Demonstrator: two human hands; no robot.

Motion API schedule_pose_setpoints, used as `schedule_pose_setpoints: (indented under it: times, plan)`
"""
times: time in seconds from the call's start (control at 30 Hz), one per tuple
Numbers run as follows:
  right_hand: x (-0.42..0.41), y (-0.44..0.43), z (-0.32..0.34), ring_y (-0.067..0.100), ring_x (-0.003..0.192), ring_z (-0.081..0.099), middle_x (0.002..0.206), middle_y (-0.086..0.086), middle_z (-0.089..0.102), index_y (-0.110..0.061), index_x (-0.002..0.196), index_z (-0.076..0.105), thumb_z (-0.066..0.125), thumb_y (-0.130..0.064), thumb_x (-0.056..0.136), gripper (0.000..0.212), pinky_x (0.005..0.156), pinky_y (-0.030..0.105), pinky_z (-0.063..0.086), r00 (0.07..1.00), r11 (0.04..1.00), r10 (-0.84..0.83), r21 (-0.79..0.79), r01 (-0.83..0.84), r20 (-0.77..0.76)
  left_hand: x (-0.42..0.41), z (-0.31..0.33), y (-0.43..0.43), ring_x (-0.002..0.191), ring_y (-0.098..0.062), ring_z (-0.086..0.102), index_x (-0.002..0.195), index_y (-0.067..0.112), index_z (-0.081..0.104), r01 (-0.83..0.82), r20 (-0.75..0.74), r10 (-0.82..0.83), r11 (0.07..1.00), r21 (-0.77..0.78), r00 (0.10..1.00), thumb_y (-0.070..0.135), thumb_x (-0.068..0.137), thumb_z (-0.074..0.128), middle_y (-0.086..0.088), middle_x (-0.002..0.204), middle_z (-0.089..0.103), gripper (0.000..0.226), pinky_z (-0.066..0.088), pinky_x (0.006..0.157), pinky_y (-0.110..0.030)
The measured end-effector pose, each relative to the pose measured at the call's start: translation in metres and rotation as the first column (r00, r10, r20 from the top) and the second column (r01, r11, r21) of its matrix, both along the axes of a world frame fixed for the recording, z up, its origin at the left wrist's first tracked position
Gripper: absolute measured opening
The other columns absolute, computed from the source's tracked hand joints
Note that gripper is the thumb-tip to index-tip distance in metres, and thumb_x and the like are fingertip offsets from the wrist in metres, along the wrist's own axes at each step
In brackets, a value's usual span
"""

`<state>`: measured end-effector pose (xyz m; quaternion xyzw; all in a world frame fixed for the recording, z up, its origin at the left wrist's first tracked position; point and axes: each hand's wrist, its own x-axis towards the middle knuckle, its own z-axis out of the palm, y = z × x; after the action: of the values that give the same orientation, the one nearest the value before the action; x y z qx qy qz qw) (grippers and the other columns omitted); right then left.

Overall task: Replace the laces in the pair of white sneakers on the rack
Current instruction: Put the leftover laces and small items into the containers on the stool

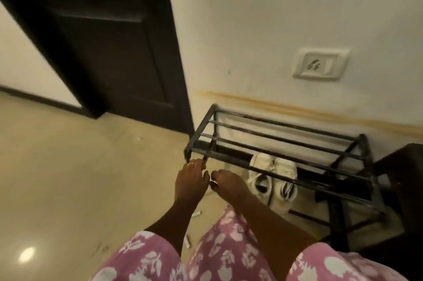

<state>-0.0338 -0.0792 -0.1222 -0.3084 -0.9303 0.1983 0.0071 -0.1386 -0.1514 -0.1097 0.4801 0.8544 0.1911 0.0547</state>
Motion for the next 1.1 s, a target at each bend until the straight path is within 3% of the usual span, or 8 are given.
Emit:
schedule_pose_setpoints:
  times: [0.07, 0.2, 0.4, 0.57, 0.73, 0.83, 1.0, 1.1]
  plan:
    - [-0.02, 0.002, -0.033, 0.029, 0.11, 0.055, 0.12, 0.013, 0.058, -0.01, 0.119, 0.054, 0.047, -0.029, 0.096, 0.031, 0.087, 0.035, 0.045, 0.979, 0.985, 0.169, -0.047, -0.164, 0.117, -0.025, -0.03, -0.014, 0.093, -0.022, 0.058, 0.1, 0.017, 0.055, -0.074, 0.019, 0.075, 0.995, -0.073, 0.997, 0.026, 0.09, 0.055, -0.002, 0.098, 0.062, 0.014, 0.043, 0.073, -0.03]
    - [-0.047, 0.016, -0.107, 0.032, 0.113, 0.051, 0.12, 0.017, 0.056, -0.005, 0.119, 0.053, 0.048, -0.027, 0.095, 0.033, 0.09, 0.04, 0.043, 0.842, 0.892, 0.451, -0.186, -0.413, 0.296, -0.064, -0.108, -0.033, 0.1, -0.02, 0.056, 0.107, 0.018, 0.054, -0.241, 0.123, 0.276, 0.94, -0.239, 0.953, 0.027, 0.089, 0.055, -0.001, 0.108, 0.06, 0.02, 0.041, 0.076, -0.027]
    - [-0.064, 0.028, -0.213, 0.024, 0.103, 0.058, 0.11, 0.008, 0.058, -0.012, 0.111, 0.06, 0.041, -0.021, 0.097, 0.025, 0.08, 0.033, 0.046, 0.851, 0.89, 0.455, -0.159, -0.427, 0.262, -0.07, -0.217, -0.044, 0.108, -0.02, 0.054, 0.114, 0.016, 0.051, -0.307, 0.3, 0.501, 0.803, -0.51, 0.812, 0.029, 0.093, 0.051, -0.002, 0.115, 0.058, 0.025, 0.042, 0.078, -0.028]
    - [-0.089, 0.027, -0.284, 0.015, 0.111, 0.056, 0.119, 0.0, 0.056, -0.022, 0.119, 0.062, 0.042, -0.02, 0.098, 0.028, 0.087, 0.024, 0.047, 0.831, 0.86, 0.51, -0.167, -0.483, 0.224, -0.064, -0.293, -0.053, 0.101, -0.022, 0.057, 0.112, 0.012, 0.051, -0.386, 0.329, 0.694, 0.661, -0.643, 0.64, 0.032, 0.09, 0.058, -0.005, 0.111, 0.059, 0.031, 0.046, 0.076, -0.032]
    - [-0.107, 0.021, -0.327, 0.024, 0.119, 0.05, 0.133, 0.008, 0.048, -0.019, 0.126, 0.058, 0.043, -0.013, 0.097, 0.033, 0.091, 0.032, 0.048, 0.825, 0.863, 0.504, -0.12, -0.49, 0.256, -0.058, -0.34, -0.055, 0.103, -0.029, 0.06, 0.12, 0.005, 0.047, -0.48, 0.331, 0.821, 0.549, -0.685, 0.466, 0.032, 0.086, 0.065, -0.012, 0.115, 0.059, 0.046, 0.045, 0.073, -0.033]
    - [-0.115, 0.019, -0.346, 0.027, 0.125, 0.042, 0.14, 0.011, 0.038, -0.018, 0.131, 0.052, 0.036, -0.009, 0.098, 0.038, 0.095, 0.034, 0.045, 0.791, 0.83, 0.548, -0.061, -0.555, 0.271, -0.052, -0.357, -0.054, 0.106, -0.033, 0.059, 0.12, 0.005, 0.045, -0.482, 0.339, 0.838, 0.528, -0.699, 0.427, 0.029, 0.086, 0.065, -0.014, 0.117, 0.057, 0.046, 0.042, 0.073, -0.033]
    - [-0.111, 0.011, -0.37, 0.025, 0.118, 0.047, 0.131, 0.01, 0.044, -0.008, 0.124, 0.055, 0.028, -0.007, 0.099, 0.036, 0.096, 0.032, 0.045, 0.782, 0.83, 0.531, -0.016, -0.557, 0.327, -0.045, -0.373, -0.051, 0.105, -0.033, 0.059, 0.118, 0.003, 0.049, -0.491, 0.329, 0.844, 0.519, -0.7, 0.423, 0.018, 0.091, 0.057, -0.016, 0.115, 0.059, 0.032, 0.038, 0.071, -0.03]
    - [-0.108, 0.007, -0.366, 0.016, 0.097, 0.061, 0.106, 0.003, 0.062, -0.015, 0.1, 0.07, 0.053, -0.015, 0.089, 0.02, 0.077, 0.021, 0.053, 0.767, 0.816, 0.526, 0.037, -0.577, 0.366, -0.042, -0.375, -0.051, 0.105, -0.033, 0.059, 0.116, 0.001, 0.052, -0.496, 0.333, 0.842, 0.524, -0.692, 0.424, 0.014, 0.094, 0.051, -0.017, 0.114, 0.06, 0.025, 0.043, 0.074, -0.031]
